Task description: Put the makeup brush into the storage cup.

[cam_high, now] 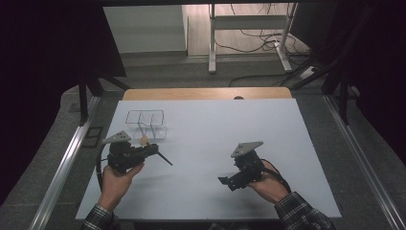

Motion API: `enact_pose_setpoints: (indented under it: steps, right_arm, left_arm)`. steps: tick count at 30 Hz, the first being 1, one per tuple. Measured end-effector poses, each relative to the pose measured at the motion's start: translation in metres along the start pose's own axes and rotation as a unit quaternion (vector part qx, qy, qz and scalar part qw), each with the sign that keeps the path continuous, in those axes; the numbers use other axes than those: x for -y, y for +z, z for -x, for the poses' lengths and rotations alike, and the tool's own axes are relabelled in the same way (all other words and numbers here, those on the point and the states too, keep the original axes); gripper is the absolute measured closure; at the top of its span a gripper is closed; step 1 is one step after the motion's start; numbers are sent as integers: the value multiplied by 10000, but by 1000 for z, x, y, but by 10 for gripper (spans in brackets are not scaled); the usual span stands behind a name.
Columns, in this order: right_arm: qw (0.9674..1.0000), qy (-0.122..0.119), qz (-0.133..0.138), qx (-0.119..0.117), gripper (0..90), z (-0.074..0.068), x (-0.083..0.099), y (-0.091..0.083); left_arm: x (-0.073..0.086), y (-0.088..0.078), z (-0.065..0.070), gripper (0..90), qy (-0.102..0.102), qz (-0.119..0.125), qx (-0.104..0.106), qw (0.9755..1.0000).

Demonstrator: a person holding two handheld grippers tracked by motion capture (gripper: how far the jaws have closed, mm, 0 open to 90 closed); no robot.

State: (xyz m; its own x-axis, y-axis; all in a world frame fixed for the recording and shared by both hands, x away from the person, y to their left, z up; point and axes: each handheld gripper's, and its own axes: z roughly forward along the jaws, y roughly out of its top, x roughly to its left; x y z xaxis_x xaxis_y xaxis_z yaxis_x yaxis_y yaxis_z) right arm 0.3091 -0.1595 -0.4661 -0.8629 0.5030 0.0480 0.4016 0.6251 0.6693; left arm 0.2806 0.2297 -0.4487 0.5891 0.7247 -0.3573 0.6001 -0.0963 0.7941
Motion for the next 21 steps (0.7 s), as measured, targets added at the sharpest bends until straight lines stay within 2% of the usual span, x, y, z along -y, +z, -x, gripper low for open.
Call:
enact_pose_setpoints:
  steps: [21]
  right_arm:
    - [9998, 97, -50, 152, 0, 6, 15, -13]
  left_arm:
    - [3, -13, -11, 834, 12, 12, -380, 9993]
